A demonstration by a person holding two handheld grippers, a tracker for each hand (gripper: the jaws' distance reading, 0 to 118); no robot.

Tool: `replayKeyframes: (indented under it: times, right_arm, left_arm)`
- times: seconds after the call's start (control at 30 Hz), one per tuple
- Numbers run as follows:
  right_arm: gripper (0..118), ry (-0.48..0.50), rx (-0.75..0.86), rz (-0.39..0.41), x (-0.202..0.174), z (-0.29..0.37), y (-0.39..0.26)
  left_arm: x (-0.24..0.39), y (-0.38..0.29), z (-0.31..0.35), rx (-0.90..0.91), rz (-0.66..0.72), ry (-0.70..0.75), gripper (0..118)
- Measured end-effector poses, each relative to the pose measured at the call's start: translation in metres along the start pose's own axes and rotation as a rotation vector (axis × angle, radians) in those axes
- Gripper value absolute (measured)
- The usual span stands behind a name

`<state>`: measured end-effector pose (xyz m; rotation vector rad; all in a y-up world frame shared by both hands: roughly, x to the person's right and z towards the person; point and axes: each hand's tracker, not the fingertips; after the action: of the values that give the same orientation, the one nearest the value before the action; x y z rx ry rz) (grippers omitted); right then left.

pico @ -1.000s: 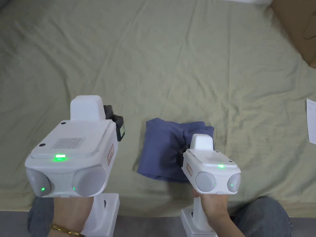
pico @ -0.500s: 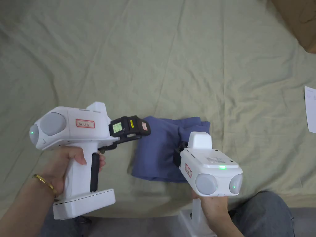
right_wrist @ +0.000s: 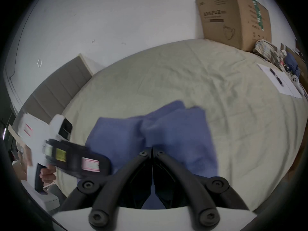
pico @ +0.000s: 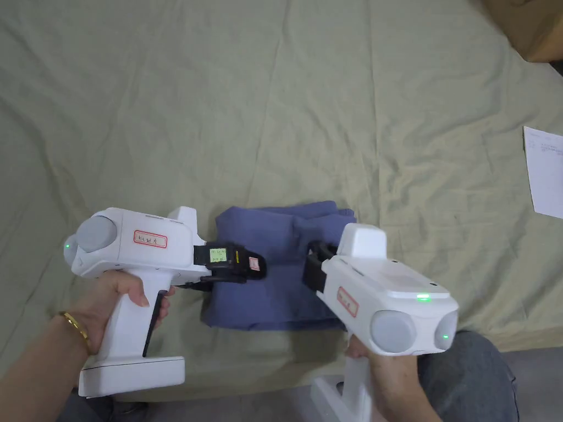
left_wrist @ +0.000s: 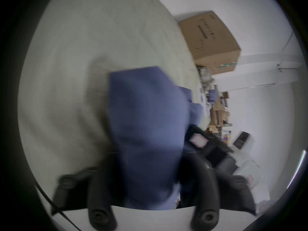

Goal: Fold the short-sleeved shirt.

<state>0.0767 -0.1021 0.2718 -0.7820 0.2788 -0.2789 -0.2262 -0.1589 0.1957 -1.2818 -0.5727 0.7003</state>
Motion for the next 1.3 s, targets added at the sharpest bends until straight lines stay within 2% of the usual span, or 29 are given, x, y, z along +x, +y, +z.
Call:
replayKeyframes:
  times: [0.07, 0.13, 0.27, 0.37, 0.5, 0.63, 0.77, 0.83, 0.9, 0.93, 1.07, 1.1, 1.13, 1.17, 1.23, 1.27, 1.3]
  right_arm:
    - [0, -0.03, 0.048, 0.053, 0.005, 0.02, 0.01]
    - [0, -0.041, 0.098, 0.087, 0.011, 0.044, 0.021]
    - [0, -0.09, 0.175, 0.135, 0.021, 0.091, 0.039]
    - [0, -0.112, 0.229, 0.169, 0.023, 0.119, 0.049]
    - [0, -0.129, 0.279, 0.176, 0.024, 0.146, 0.058]
    - [0, -0.127, 0.303, 0.183, 0.016, 0.16, 0.06]
    - [0, -0.136, 0.314, 0.168, 0.012, 0.16, 0.059]
    - [0, -0.133, 0.313, 0.158, 0.008, 0.157, 0.059]
    - [0, -0.136, 0.303, 0.155, 0.003, 0.153, 0.061]
    - [0, -0.139, 0.299, 0.159, 0.001, 0.152, 0.061]
    - [0, -0.16, 0.287, 0.167, -0.01, 0.145, 0.063]
    - [0, -0.162, 0.284, 0.164, -0.012, 0.144, 0.063]
    - [0, -0.164, 0.277, 0.161, -0.014, 0.141, 0.063]
    - [0, -0.163, 0.272, 0.16, -0.015, 0.139, 0.063]
    - [0, -0.191, 0.238, 0.15, -0.017, 0.133, 0.064]
    - [0, -0.193, 0.231, 0.158, -0.019, 0.131, 0.064]
    - [0, -0.19, 0.227, 0.161, -0.019, 0.13, 0.065]
  left_arm:
    - [-0.004, 0.001, -0.001, -0.015, 0.073, -0.106, 32]
    - [0.01, 0.001, 0.002, -0.01, 0.013, -0.02, 29]
    - [0.049, 0.005, 0.014, -0.024, 0.014, 0.1, 23]
    - [0.074, 0.006, 0.037, 0.009, -0.063, 0.12, 23]
    - [0.072, 0.013, 0.095, 0.068, -0.063, 0.167, 23]
    - [0.045, 0.015, 0.174, 0.143, -0.051, 0.341, 23]
    - [-0.015, 0.028, 0.253, 0.195, 0.019, 0.488, 23]
    - [-0.014, 0.012, 0.283, 0.206, 0.038, 0.58, 23]
    - [-0.039, 0.018, 0.315, 0.206, 0.077, 0.677, 23]
    - [-0.073, 0.031, 0.337, 0.212, 0.104, 0.719, 23]
    - [-0.109, 0.026, 0.369, 0.237, 0.191, 0.863, 25]
    - [-0.118, 0.025, 0.375, 0.253, 0.195, 0.907, 28]
    - [-0.126, 0.023, 0.377, 0.271, 0.193, 0.942, 40]
    - [-0.131, 0.022, 0.378, 0.284, 0.191, 0.984, 62]
    - [-0.144, 0.022, 0.384, 0.343, 0.174, 1.095, 89]
    - [-0.143, 0.02, 0.386, 0.389, 0.165, 1.124, 94]
    - [-0.137, 0.017, 0.391, 0.453, 0.175, 1.152, 93]
